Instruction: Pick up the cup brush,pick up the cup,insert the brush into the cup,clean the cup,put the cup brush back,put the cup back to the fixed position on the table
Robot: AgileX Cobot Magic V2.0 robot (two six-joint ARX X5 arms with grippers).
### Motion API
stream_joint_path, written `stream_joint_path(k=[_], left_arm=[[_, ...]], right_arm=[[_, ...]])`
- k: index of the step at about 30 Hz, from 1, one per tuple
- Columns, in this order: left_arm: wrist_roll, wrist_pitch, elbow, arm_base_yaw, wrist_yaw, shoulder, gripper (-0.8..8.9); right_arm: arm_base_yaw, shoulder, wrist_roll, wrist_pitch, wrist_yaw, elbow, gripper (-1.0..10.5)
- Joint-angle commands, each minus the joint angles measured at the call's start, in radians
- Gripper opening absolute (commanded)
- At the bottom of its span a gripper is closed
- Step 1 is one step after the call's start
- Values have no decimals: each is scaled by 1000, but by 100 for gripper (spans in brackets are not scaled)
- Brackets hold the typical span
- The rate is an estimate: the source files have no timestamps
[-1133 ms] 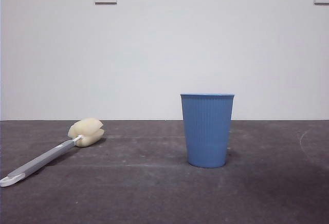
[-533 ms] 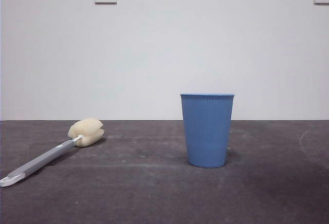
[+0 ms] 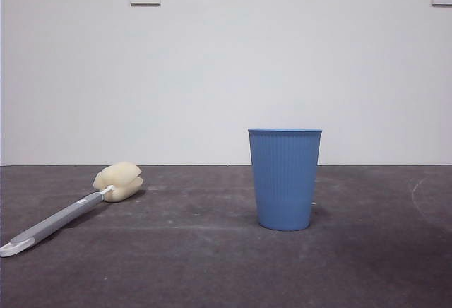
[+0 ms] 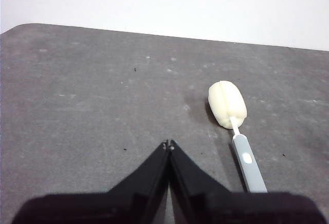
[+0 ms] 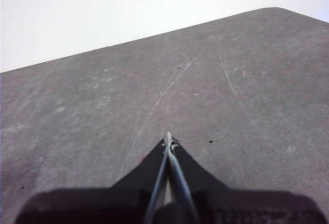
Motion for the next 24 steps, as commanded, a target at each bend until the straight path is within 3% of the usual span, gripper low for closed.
stream_joint_path(k=[1,5,10,15,24], left_arm=[[-12,5,-13,2,8,-1,-5],[-69,-13,23,1,61,-1,-6],[-71,-89,140,1,76,7,-6],[-90,-156,302,1,84,68,-6],[-92,-256,608,1,229,303,-6]], right_arm=[[0,0,23,14,-41,-8,-10],[1,9,63,21,-155,27,-12],[1,66,98,22,-161,109,-13],[2,190,106,21,-256,242,-12],[2,468,-21,-166,-509,621,-12]])
